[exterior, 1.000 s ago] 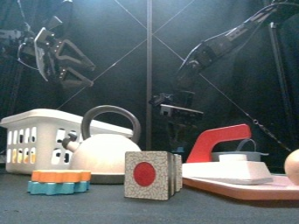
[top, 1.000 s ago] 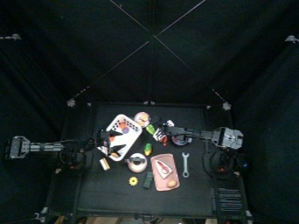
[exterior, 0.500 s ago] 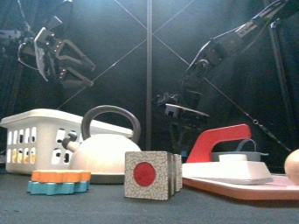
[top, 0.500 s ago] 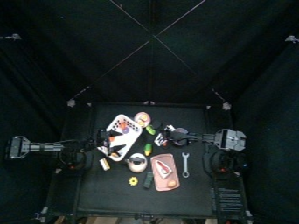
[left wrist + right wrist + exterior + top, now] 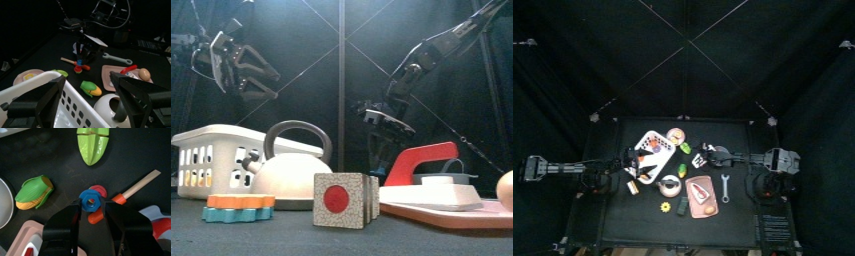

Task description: Place blue nut on green nut

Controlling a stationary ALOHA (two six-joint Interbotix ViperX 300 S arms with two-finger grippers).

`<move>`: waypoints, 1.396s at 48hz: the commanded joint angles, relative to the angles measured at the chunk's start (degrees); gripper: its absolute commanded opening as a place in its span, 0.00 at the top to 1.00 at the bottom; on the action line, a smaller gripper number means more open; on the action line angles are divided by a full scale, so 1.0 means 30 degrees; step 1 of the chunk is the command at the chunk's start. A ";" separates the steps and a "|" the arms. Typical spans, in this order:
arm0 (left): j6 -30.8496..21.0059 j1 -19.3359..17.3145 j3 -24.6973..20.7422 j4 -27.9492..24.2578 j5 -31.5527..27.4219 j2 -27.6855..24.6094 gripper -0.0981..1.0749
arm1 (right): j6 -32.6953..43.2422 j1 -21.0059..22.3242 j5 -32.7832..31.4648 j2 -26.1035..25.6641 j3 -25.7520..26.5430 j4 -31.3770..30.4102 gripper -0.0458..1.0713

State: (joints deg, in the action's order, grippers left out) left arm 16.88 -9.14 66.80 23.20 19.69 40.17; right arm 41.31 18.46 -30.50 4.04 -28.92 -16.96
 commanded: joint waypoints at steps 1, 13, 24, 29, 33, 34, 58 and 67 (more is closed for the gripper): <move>-0.0029 -0.0029 -0.0234 0.0029 0.0088 0.0029 0.04 | -0.0088 0.0205 0.0322 -0.0205 0.0264 -0.0059 0.40; -0.0029 -0.0029 -0.0234 0.0000 0.0088 0.0029 0.04 | -0.0088 0.0439 0.0439 -0.0029 0.0059 -0.0029 0.40; -0.0029 0.0000 -0.0234 0.0029 0.0088 0.0029 0.04 | -0.0059 0.0586 0.0527 0.0029 -0.0176 -0.0029 0.40; -0.0029 -0.0029 -0.0234 0.0029 0.0059 0.0000 0.04 | -0.0059 0.0615 0.0557 0.0146 -0.0146 -0.0029 0.40; -0.0029 -0.0029 -0.0234 0.0029 0.0088 0.0029 0.04 | -0.0059 0.0586 0.0557 0.0293 -0.0088 -0.0059 0.40; -0.0029 -0.0029 -0.0234 0.0029 0.0088 0.0029 0.04 | -0.0059 0.0615 0.0557 0.0352 -0.0059 -0.0059 0.40; 0.0000 -0.0059 -0.0234 0.0000 0.0088 0.0029 0.03 | -0.0029 0.0791 0.0791 0.0615 0.0088 -0.0234 0.40; 0.0000 -0.0059 -0.0205 0.0000 0.0088 0.0000 0.04 | -0.0088 0.0791 0.0879 0.0615 0.0088 -0.0234 0.39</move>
State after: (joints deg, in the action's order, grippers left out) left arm 16.79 -9.14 66.88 23.29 19.69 40.17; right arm 41.13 20.57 -28.21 6.86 -29.97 -17.67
